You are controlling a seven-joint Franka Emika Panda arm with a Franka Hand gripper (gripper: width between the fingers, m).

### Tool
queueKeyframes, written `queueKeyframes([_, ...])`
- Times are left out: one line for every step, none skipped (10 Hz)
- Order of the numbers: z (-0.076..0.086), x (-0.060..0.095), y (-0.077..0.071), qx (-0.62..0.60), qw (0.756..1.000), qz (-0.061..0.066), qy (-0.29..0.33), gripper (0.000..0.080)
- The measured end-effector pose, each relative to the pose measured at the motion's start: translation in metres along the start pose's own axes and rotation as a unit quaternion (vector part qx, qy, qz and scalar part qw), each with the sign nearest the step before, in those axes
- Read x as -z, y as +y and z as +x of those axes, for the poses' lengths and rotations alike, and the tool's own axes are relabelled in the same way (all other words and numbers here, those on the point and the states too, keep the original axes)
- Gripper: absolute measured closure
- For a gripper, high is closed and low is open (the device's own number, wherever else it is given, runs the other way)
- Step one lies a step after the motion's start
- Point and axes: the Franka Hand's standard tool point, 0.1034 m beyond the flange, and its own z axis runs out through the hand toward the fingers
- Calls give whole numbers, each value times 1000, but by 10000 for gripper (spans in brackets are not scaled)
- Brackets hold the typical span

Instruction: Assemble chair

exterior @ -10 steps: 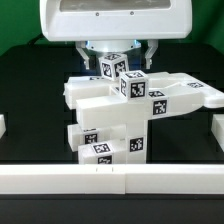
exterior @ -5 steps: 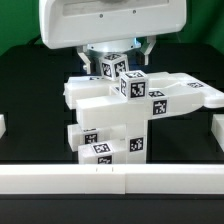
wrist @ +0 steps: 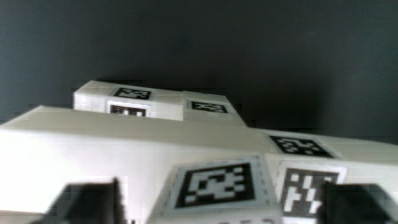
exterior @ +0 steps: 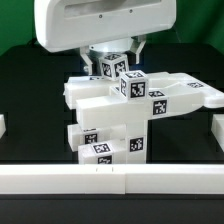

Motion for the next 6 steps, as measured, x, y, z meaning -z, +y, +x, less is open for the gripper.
queueKeyframes([0,0,0,0,1000,0,0,322])
queueKeyframes([0,0,0,-8,1000,0,0,519])
queueKeyframes([0,0,0,-19,1000,0,0,518])
queueKeyframes([0,0,1,-19,1000,0,0,518])
queueKeyframes([0,-1,1,-60,998,1,0,518])
queueKeyframes([0,-1,1,-118,993,1,1,518])
